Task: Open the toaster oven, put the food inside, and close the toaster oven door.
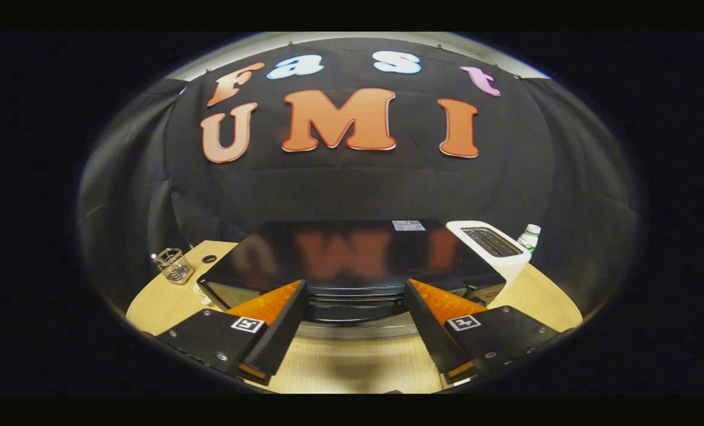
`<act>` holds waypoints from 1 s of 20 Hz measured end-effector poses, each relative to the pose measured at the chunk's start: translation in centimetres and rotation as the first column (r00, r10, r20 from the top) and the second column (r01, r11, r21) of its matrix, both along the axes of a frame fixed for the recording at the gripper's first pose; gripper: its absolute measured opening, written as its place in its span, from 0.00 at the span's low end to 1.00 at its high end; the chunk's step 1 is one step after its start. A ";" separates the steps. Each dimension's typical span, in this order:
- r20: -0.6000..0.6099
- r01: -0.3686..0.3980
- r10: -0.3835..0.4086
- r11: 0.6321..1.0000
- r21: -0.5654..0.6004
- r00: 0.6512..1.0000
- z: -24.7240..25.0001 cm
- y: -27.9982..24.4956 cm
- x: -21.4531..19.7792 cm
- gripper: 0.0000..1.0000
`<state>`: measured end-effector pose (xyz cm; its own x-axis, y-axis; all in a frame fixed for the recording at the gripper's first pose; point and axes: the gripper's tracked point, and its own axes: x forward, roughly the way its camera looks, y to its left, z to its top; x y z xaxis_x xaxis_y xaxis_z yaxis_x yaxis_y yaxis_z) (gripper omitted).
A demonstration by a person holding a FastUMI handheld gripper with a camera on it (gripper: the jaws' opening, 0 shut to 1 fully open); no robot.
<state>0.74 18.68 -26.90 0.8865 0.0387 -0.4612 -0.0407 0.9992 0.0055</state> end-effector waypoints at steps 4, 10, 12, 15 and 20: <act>0.015 -0.036 0.036 0.999 -0.020 0.999 -0.1 0.6 -3.1 0.75; -0.170 -0.220 0.219 0.975 0.009 0.961 -2.8 1.4 -10.5 0.66; -0.295 -0.240 0.262 0.964 0.110 0.919 -4.9 1.7 -13.1 0.66; -0.415 -0.146 0.223 0.967 0.209 0.882 -8.1 1.2 -14.6 0.67; -0.516 -0.109 0.182 0.980 0.168 0.837 -12.7 0.4 -14.7 0.62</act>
